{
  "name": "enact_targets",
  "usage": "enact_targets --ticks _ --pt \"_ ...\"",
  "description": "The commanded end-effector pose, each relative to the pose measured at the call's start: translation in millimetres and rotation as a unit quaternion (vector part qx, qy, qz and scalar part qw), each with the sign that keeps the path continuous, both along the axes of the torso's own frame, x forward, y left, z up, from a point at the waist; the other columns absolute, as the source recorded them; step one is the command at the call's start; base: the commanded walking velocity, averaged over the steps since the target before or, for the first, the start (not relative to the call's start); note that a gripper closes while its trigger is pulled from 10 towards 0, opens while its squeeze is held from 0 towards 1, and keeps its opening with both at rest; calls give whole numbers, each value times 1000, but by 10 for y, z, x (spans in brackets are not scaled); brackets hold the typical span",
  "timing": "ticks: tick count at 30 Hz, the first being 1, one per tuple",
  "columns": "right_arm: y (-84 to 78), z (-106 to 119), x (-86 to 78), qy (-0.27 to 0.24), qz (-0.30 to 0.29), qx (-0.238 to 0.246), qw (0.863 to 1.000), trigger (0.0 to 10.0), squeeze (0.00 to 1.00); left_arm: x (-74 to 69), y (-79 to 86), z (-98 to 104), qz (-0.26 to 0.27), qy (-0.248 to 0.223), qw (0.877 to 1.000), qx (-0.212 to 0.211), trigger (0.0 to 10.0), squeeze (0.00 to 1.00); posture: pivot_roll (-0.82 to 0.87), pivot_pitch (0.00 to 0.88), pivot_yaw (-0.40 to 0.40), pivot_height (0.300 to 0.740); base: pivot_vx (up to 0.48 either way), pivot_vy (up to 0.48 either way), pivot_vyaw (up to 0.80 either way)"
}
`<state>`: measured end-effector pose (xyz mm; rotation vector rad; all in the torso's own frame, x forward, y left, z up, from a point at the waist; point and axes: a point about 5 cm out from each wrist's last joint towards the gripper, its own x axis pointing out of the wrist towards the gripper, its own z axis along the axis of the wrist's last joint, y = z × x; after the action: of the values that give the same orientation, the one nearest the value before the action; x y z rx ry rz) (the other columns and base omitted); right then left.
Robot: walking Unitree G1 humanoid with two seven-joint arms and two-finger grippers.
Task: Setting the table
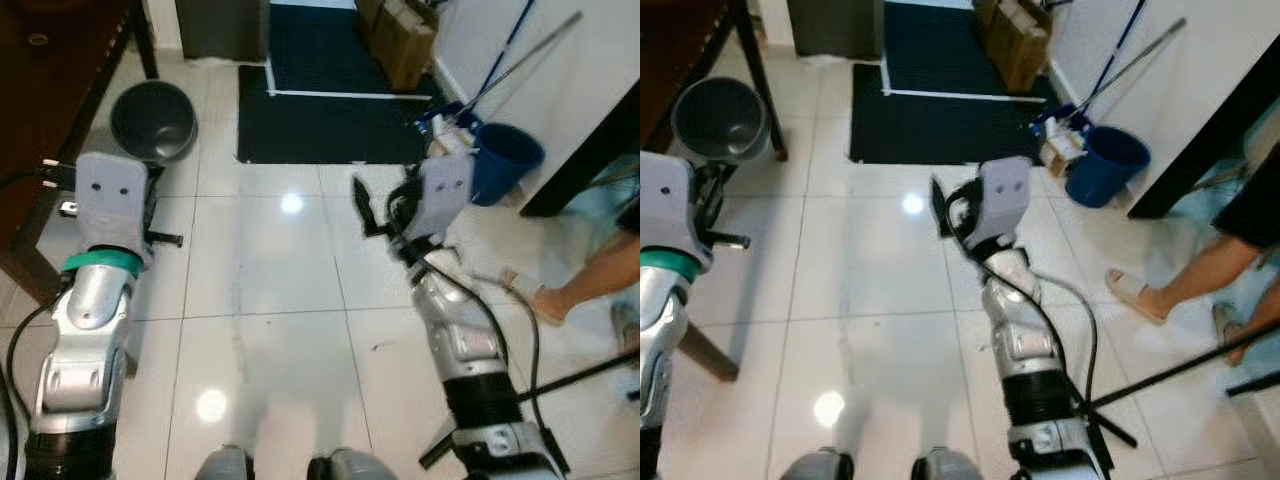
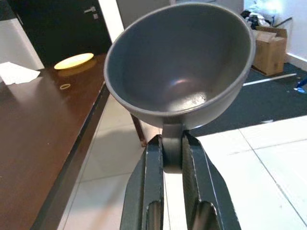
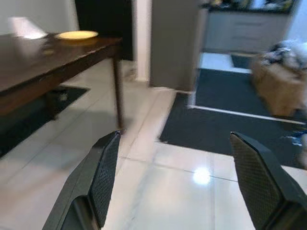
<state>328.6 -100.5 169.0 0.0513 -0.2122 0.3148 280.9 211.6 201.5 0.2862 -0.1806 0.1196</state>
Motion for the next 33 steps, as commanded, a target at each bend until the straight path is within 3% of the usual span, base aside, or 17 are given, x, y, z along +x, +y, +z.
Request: enact_targets --ticks 1,33 --pt "-117 -32 -10 5 -18 -5 1000 10000 0 7 -42 -19 -10 2 1000 0 10000 0 -32 2 -30 740 428 0 0" --pt "-133 -51 -24 8 -22 -6 1000 10000 0 25 -64 -33 -17 3 1000 -1 10000 0 -36 4 -25 740 431 0 0"
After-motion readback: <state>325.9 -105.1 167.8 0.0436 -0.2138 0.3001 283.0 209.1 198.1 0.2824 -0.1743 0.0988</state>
